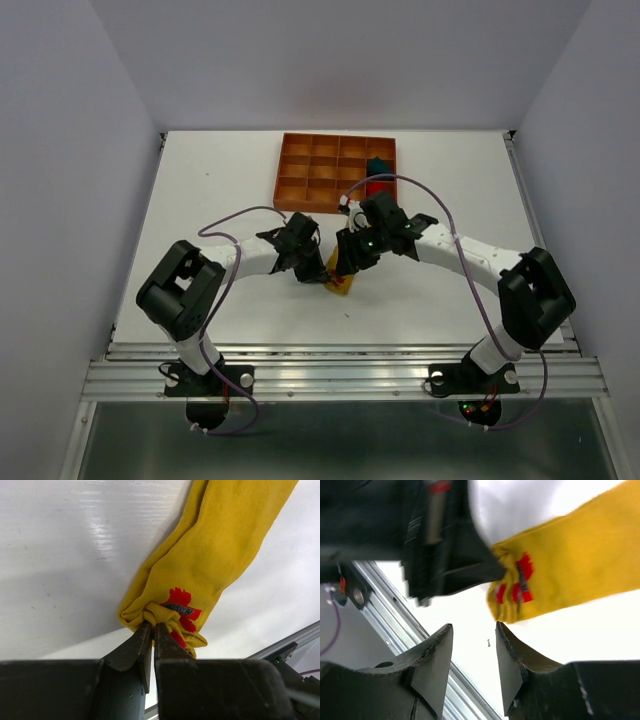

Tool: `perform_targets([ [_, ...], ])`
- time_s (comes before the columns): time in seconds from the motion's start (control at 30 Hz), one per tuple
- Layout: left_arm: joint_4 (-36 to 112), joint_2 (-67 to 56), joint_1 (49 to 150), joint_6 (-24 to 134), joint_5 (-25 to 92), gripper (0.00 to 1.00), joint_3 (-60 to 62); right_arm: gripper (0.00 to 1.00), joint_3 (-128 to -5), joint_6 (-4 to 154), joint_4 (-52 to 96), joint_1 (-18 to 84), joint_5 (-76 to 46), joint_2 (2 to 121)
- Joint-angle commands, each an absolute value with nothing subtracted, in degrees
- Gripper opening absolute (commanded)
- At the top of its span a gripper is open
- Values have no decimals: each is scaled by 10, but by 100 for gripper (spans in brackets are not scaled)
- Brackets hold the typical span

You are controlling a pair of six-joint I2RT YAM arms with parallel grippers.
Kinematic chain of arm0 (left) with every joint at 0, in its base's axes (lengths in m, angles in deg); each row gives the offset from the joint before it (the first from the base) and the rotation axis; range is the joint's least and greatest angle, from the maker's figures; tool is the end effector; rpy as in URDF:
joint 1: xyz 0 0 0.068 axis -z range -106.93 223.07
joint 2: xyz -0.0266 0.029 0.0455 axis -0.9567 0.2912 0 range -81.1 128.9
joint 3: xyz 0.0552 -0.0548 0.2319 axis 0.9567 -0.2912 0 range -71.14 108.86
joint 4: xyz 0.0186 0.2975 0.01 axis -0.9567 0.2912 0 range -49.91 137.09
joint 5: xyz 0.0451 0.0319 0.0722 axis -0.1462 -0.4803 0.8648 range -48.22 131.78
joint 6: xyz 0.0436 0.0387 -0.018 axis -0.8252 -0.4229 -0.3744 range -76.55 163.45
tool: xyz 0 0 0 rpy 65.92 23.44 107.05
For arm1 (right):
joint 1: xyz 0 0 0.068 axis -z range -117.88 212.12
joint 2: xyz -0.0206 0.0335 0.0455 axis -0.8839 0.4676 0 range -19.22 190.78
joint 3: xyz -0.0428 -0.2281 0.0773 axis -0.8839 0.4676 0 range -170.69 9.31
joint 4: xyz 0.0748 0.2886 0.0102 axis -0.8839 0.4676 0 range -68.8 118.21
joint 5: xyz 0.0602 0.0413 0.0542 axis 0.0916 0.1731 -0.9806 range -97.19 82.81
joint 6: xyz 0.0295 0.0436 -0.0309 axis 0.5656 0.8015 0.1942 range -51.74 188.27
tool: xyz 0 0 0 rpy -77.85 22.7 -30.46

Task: Roll the socks
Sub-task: Roll the sock at the center of the board.

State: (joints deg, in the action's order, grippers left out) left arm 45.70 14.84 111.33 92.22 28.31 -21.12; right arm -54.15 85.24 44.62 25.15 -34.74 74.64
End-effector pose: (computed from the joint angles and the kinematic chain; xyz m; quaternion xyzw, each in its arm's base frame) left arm 0.2749 -0.2303 0.0921 -0.0474 0.9372 -0.3057 0.1611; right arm 0.2898 0.2446 0.1633 -0.2331 0.8964 0.3385 0.1661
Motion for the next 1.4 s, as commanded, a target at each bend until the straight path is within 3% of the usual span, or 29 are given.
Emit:
perform_targets([
  [0.0, 527, 180, 1117, 917, 349, 0, -213, 45, -502, 802, 408, 200, -268, 697],
  [0.27, 533, 180, 1117, 916, 345, 0, -210, 44, -469, 787, 360, 142, -226, 691],
  [0.83, 533, 191, 1118, 909, 329, 0, -212, 40, -457, 780, 325, 119, -187, 741],
  [1.37, 532, 187, 1118, 906, 319, 0, -211, 37, -453, 791, 333, 114, -75, 768],
])
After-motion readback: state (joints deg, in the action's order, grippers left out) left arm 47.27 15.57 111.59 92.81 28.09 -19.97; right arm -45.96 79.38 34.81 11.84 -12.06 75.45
